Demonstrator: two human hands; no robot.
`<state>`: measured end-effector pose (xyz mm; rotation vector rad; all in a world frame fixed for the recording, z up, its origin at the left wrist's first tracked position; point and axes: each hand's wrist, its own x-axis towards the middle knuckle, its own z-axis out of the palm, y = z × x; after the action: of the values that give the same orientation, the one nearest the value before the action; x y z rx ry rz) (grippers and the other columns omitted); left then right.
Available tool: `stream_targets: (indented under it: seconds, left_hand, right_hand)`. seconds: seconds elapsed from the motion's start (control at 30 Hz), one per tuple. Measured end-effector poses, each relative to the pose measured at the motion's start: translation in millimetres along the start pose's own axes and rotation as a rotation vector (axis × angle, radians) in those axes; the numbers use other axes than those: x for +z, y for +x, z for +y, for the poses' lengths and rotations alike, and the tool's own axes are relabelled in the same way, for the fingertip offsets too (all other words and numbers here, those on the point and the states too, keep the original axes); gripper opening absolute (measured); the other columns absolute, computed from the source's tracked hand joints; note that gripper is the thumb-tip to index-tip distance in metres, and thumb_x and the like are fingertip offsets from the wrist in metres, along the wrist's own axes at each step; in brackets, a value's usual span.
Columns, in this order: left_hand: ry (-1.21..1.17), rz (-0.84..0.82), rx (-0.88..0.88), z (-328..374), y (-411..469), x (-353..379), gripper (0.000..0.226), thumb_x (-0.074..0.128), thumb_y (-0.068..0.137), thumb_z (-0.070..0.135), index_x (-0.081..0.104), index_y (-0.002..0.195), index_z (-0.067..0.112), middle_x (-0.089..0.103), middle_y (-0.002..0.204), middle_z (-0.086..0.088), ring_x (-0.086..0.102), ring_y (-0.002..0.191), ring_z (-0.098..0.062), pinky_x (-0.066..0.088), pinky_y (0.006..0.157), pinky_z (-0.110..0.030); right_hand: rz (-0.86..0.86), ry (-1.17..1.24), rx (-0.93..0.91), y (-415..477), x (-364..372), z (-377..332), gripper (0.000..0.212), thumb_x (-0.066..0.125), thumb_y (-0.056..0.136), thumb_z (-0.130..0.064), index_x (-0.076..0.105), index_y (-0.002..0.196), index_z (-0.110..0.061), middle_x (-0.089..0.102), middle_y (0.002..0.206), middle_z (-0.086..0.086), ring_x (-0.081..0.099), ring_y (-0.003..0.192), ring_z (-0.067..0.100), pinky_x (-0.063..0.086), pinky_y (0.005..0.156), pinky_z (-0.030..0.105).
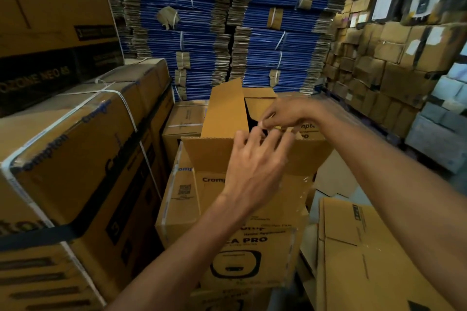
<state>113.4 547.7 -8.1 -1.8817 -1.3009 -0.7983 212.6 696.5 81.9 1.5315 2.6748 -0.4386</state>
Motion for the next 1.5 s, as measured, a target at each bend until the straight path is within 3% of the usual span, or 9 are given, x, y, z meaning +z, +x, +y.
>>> stream_targets:
  seconds: [0.1,0.23,0.43,0.63,0.97,1.2,1.3,1.4,1.5]
  left_hand:
    - [-0.012,-0.078,0.0,-5,-3,-18,0.031,0.076,0.086,0.023,0.068,0.115,0.014,0.073,0.093,-0.004,0.064,0.071,-0.021,0.045,0.067,-0.034]
    - [-0.088,-0.341,0.0,-9,-17,-42,0.02,0.061,0.1,0.031,0.063,0.114,0.017,0.067,0.078,0.002,0.061,0.057,-0.02,0.051,0.05,-0.033]
    - [-0.462,-0.676,-0.146,-3,-37,-62,0.067,0.021,0.099,0.07,0.051,0.141,0.028,0.061,0.122,0.007,0.059,0.103,-0.011,0.052,0.088,-0.033]
    - [-0.519,-0.595,-0.341,-24,-55,-17,0.016,0.052,0.104,0.032,0.056,0.116,0.023,0.047,0.118,0.006,0.045,0.108,-0.012,0.041,0.092,-0.03]
    - [-0.525,-0.501,-0.276,-36,-58,15,0.019,0.053,0.103,0.027,0.059,0.119,0.018,0.058,0.121,0.004,0.053,0.103,-0.012,0.045,0.085,-0.027]
    - [-0.431,-0.43,-0.248,-49,-58,4,0.041,0.053,0.104,0.033,0.049,0.143,0.02,0.024,0.167,-0.002,0.029,0.148,-0.014,0.025,0.118,-0.025]
    - [-0.333,-0.324,-0.358,-68,-49,-5,0.05,0.054,0.102,0.037,0.04,0.148,0.026,0.002,0.171,0.004,0.05,0.13,-0.011,0.052,0.093,-0.021]
    - [-0.276,-0.23,-0.487,-82,-37,-16,0.053,0.058,0.101,0.032,0.037,0.149,0.025,0.034,0.163,-0.004,0.065,0.09,-0.009,0.036,0.058,-0.007]
    - [-0.279,-0.091,-0.676,-92,-29,-32,0.057,0.06,0.1,0.027,0.035,0.151,0.022,0.069,0.097,0.001,0.062,0.057,-0.01,0.045,0.042,-0.02]
  right_hand:
    - [-0.196,-0.066,-0.06,-6,11,-12,0.036,0.058,0.1,-0.038,0.058,0.136,-0.042,0.06,0.138,-0.004,0.059,0.121,0.019,0.051,0.103,0.045]
    - [-0.311,-0.126,-0.164,-29,25,-18,0.059,0.063,0.097,-0.045,0.041,0.152,-0.039,0.035,0.16,-0.005,0.038,0.144,0.021,0.038,0.115,0.044]
    - [-0.215,-0.056,-0.181,-53,70,14,0.099,0.056,0.079,-0.073,0.001,0.158,-0.052,-0.003,0.169,-0.015,0.006,0.156,0.016,0.019,0.125,0.043]
    - [-0.022,0.091,-0.097,-58,116,18,0.123,0.067,0.064,-0.08,-0.001,0.16,-0.044,-0.009,0.166,-0.023,-0.01,0.153,0.002,-0.007,0.126,0.038]
    - [0.138,0.08,-0.117,-66,135,27,0.11,0.055,0.068,-0.088,0.008,0.159,-0.047,-0.004,0.166,-0.025,-0.008,0.151,-0.003,-0.011,0.121,0.031]
    - [0.171,0.079,-0.14,-67,139,29,0.11,0.051,0.066,-0.091,0.01,0.158,-0.047,-0.002,0.165,-0.025,-0.009,0.144,-0.01,-0.01,0.12,0.029]
    - [0.173,0.09,-0.136,-65,139,31,0.11,0.05,0.065,-0.092,0.012,0.158,-0.048,0.0,0.165,-0.025,-0.008,0.145,-0.009,-0.009,0.119,0.028]
    - [0.18,0.118,-0.14,-64,138,32,0.111,0.045,0.061,-0.096,0.013,0.157,-0.049,0.002,0.165,-0.026,-0.008,0.143,-0.011,-0.01,0.118,0.026]
    - [0.165,0.118,-0.144,-64,138,29,0.112,0.047,0.061,-0.095,0.014,0.157,-0.049,0.0,0.163,-0.027,-0.009,0.142,-0.012,-0.011,0.118,0.025]
